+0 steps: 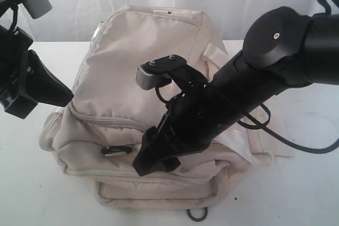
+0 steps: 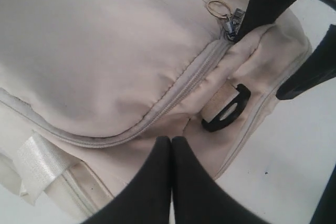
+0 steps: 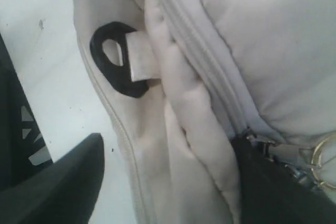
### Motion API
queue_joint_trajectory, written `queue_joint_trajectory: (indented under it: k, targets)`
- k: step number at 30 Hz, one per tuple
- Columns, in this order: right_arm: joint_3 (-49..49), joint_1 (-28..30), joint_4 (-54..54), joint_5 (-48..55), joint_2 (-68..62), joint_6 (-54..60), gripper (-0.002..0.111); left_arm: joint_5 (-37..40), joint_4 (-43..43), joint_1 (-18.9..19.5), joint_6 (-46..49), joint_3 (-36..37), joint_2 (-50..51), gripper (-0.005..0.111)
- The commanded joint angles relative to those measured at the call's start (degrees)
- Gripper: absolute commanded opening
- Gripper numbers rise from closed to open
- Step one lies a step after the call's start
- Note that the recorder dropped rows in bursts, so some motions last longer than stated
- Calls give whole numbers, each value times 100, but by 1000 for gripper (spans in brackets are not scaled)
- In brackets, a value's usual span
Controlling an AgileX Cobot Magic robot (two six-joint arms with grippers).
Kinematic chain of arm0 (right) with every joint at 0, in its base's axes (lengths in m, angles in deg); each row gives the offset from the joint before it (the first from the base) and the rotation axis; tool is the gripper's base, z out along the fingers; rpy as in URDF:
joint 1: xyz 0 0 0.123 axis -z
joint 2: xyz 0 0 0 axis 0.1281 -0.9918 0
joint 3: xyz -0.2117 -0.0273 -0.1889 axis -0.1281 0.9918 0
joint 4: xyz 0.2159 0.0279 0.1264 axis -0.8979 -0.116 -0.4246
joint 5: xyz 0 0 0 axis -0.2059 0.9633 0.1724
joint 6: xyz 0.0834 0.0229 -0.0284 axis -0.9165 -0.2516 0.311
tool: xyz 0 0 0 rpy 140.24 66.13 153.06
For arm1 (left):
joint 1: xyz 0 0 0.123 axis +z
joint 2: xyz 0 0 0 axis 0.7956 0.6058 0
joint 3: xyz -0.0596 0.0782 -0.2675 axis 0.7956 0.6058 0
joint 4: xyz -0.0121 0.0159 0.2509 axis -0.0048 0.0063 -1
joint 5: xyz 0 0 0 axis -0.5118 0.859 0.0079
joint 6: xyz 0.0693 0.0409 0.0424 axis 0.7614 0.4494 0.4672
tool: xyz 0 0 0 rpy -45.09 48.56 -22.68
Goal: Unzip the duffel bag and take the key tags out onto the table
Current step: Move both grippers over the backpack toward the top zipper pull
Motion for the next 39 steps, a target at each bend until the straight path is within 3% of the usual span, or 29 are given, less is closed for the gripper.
queue_joint_trajectory:
  k: [1,9,15,19,21,24,26,27,30,33,36,39]
  targets:
    - [234,-82,-142,183,-198,64,62,54,72,-28,28,-35,-5,0]
    - [287,-82,-158,69,-389,64,62,54,71,-28,78,-35,-5,0]
    - [-322,-82,879,949,471,-300,62,99,762,-28,429,-35,-5,0]
    - [-416,-82,2796,811,1396,-1578,62,79,989,-28,680,-113,8,0]
    - [-416,-82,4186,610,1691,-2821,62,369,1074,-28,680,-558,201,0]
    - [-365,-82,5418,808,1755,-3883,62,1141,1074,-31,426,-1455,754,0]
    - [-56,-82,5855,712,1755,-4326,62,1722,1071,-193,361,-1985,1211,0]
    - [273,-71,5938,429,1755,-4504,62,1965,989,-485,309,-2266,1529,0]
    - [837,-71,5962,-707,1733,-4889,62,1947,308,-1199,-15,-2666,2044,0]
    - [1359,-71,6016,-1875,1676,-5088,62,1853,-385,-1643,-430,-2928,2378,0]
    - [1860,-71,6578,-2702,1431,-5254,62,1864,-574,-1885,-548,-3078,2601,0]
    - [1995,-71,7545,-3297,1130,-6176,62,1854,-574,-1916,-548,-3077,2601,0]
